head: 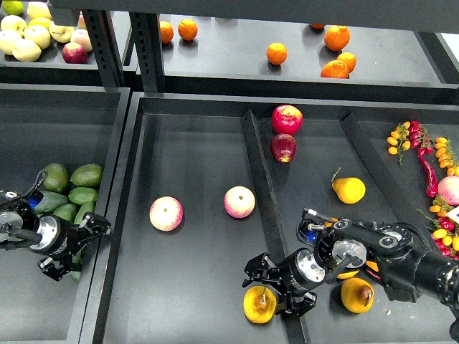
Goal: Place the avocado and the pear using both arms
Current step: 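Lower the right gripper and close it on the yellow pear, then lift the pear and carry it into the bin of pears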
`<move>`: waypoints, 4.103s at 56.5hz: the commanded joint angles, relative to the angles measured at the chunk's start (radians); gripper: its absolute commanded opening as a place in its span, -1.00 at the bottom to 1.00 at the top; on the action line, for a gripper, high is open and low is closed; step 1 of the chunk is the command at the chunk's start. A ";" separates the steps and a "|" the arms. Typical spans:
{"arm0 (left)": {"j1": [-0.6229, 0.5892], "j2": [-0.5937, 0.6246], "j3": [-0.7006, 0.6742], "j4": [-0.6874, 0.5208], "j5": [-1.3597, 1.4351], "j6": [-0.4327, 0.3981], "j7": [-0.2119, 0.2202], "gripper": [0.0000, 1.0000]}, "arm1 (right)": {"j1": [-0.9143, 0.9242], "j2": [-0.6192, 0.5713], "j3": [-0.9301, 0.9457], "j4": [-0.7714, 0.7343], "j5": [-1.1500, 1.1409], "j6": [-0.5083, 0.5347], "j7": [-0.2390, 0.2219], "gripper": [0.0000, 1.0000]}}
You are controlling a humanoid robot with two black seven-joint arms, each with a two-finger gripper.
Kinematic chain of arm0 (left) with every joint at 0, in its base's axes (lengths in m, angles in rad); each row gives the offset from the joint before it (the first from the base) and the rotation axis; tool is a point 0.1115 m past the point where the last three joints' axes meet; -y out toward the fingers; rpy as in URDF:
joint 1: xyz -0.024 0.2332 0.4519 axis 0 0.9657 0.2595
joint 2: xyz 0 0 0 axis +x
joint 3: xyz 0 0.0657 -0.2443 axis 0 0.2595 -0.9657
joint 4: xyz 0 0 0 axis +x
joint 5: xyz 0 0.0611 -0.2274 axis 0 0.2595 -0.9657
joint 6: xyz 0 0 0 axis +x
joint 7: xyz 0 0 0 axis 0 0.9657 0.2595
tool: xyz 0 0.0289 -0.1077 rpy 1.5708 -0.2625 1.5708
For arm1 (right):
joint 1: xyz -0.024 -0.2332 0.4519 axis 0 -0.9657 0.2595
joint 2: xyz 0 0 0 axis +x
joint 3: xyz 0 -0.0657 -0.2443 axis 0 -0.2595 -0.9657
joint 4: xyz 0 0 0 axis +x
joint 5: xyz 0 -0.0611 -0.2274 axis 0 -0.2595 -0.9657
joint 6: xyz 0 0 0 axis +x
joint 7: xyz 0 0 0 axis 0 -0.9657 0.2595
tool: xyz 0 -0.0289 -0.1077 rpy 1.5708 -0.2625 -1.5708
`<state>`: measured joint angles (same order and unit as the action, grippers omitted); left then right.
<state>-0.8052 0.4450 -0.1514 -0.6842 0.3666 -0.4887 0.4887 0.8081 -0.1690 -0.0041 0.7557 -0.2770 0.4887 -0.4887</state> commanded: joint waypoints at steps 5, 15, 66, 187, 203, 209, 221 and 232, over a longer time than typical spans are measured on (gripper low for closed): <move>0.001 0.000 0.000 0.000 0.000 0.000 0.000 0.99 | 0.002 0.003 -0.001 -0.006 -0.028 0.000 0.000 0.99; 0.001 -0.005 -0.002 0.000 0.000 0.000 0.000 0.99 | -0.003 0.006 -0.002 -0.002 -0.037 0.000 0.000 0.98; 0.003 -0.012 -0.017 -0.002 -0.002 0.000 0.000 0.99 | -0.015 0.011 -0.045 -0.022 -0.130 0.000 0.000 -0.67; 0.000 -0.028 -0.031 -0.006 0.000 0.000 0.000 0.99 | 0.168 -0.211 -0.312 -0.076 0.446 0.000 0.000 -0.95; -0.002 -0.029 -0.031 -0.006 0.000 0.000 0.000 0.99 | 0.145 -0.195 -0.310 -0.095 0.443 0.000 0.000 -0.92; -0.002 -0.029 -0.031 -0.006 0.000 0.000 0.000 0.99 | 0.143 -0.196 -0.312 -0.095 0.441 0.000 0.000 -0.90; -0.003 -0.029 -0.031 -0.006 0.000 0.000 0.000 0.99 | 0.131 -0.198 -0.310 -0.095 0.421 0.000 0.000 -0.84; -0.003 -0.029 -0.031 -0.006 0.000 0.000 0.000 0.99 | 0.120 -0.201 -0.310 -0.098 0.412 0.000 0.000 -0.84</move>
<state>-0.8085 0.4152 -0.1829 -0.6904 0.3666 -0.4886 0.4888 0.9369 -0.3691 -0.3144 0.6601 0.1389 0.4886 -0.4887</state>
